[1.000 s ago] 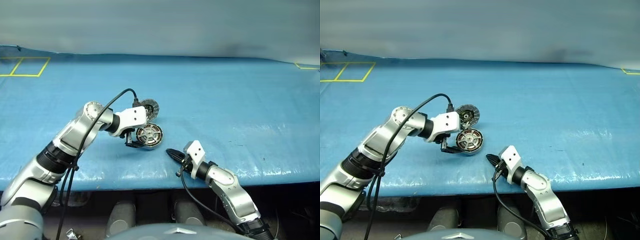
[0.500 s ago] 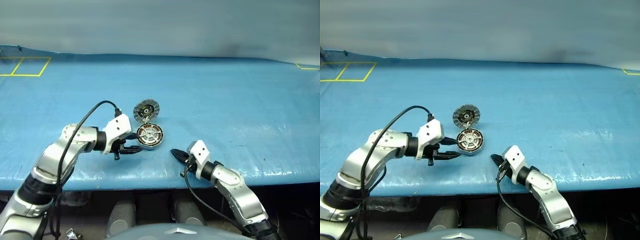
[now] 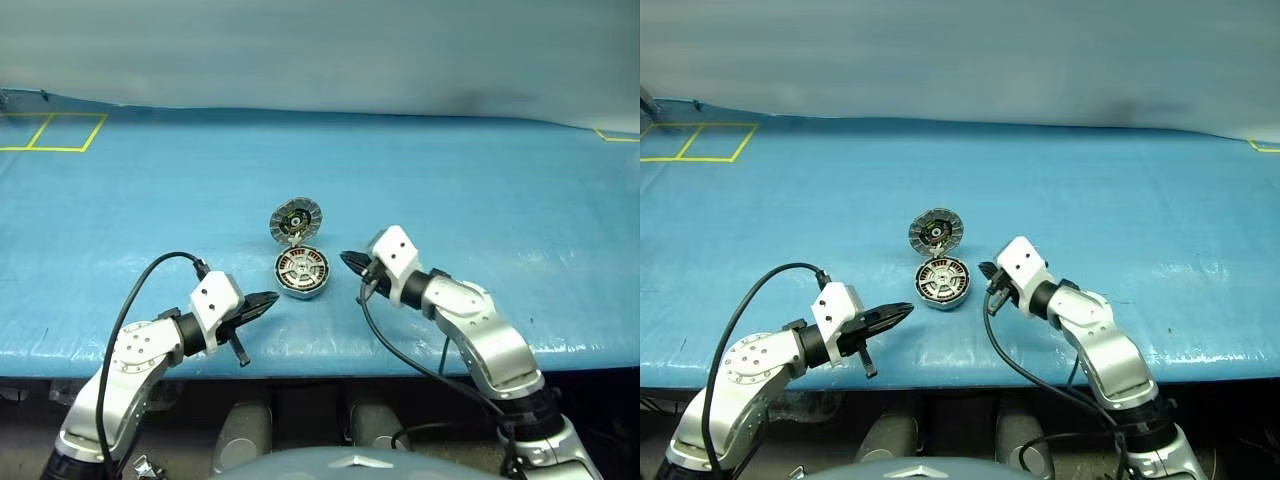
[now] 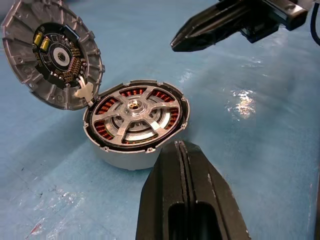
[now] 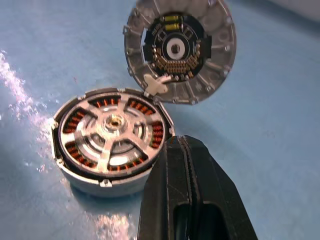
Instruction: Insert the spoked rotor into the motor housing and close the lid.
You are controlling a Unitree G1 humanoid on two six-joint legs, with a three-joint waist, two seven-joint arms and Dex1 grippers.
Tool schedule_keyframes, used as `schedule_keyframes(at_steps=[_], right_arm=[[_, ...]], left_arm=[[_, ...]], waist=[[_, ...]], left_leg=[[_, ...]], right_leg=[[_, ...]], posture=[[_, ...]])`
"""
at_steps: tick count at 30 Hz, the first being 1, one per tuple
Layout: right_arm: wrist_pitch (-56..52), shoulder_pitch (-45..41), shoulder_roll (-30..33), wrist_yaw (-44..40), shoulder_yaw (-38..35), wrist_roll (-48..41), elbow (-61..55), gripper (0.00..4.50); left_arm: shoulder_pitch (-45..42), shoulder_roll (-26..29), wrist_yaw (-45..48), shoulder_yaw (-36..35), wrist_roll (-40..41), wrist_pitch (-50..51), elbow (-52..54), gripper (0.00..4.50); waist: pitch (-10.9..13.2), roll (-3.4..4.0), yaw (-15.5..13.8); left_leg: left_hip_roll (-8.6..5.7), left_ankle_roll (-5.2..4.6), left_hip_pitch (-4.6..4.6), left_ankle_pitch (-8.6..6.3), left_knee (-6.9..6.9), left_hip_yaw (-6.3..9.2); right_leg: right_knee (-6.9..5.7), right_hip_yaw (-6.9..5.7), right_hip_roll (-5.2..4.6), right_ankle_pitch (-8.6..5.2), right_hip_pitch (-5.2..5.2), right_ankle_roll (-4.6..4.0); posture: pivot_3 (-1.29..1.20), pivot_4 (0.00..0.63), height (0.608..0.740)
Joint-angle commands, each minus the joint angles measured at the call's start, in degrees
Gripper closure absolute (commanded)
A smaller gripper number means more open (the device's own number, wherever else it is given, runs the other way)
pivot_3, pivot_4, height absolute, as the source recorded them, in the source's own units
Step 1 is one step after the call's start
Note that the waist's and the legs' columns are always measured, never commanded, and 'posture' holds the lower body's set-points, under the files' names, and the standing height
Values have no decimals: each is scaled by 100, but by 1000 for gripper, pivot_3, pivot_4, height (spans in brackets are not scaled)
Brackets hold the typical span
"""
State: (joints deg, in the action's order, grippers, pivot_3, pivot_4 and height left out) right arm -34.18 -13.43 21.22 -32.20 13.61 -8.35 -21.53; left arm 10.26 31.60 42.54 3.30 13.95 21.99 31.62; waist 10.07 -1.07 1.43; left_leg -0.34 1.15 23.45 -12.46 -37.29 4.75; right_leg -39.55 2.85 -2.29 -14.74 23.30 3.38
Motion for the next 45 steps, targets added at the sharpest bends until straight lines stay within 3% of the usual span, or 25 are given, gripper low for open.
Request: schedule_keyframes(at_steps=[1,8,16,28,30,34,37,45], right_arm=[[-105,-425,-358,102,289,30,281,4500],[84,-911,-994,167,731,205,1219,4500],[263,-593,-995,67,902,327,1642,4500],[-86,-66,-827,-69,764,-48,-186,4500],[-137,161,-710,-10,764,-31,-433,4500],[-174,758,-475,144,787,35,-783,4500],[-161,1021,-416,202,798,-10,-953,4500],[495,1896,-404,591,498,75,-1079,4500]], left_arm=[[2,-101,-119,48,-7,-243,70,4480],[90,-64,-239,154,-103,-275,15,4480],[185,-41,-201,156,87,-204,33,4480],[-122,-108,-272,-537,366,-535,-321,4480],[-325,-119,-312,-784,416,-691,-600,4480],[-1081,210,247,-1314,1336,-21,-1333,4480],[-1708,349,454,-1460,1592,212,-1981,4480],[-3725,235,1091,-1129,1393,166,-4475,4480]], waist=[[0,0,2],[0,1,32],[-1,4,67],[1,8,63],[1,8,61],[1,6,11],[2,8,46],[0,3,49]], left_leg=[[0,0,1,0,0,-1],[-1,-1,4,0,16,0],[1,-4,8,-2,28,2],[6,-4,-23,-2,29,12],[5,-4,-23,-2,30,10],[3,-4,-19,-2,29,18],[4,-4,-19,-2,25,16],[-1,-4,-16,-1,28,22]], right_leg=[[2,0,0,1,1,-1],[23,-4,2,40,3,1],[63,-6,4,57,-7,15],[71,-16,6,21,-46,12],[73,-15,4,21,-46,11],[75,-24,4,21,-46,11],[75,-25,5,20,-47,11],[82,-27,9,40,-50,48]], posture=[[0,150,740],[0,150,740],[0,150,740],[0,150,740],[0,150,740],[0,150,740],[0,150,740],[0,150,740]])
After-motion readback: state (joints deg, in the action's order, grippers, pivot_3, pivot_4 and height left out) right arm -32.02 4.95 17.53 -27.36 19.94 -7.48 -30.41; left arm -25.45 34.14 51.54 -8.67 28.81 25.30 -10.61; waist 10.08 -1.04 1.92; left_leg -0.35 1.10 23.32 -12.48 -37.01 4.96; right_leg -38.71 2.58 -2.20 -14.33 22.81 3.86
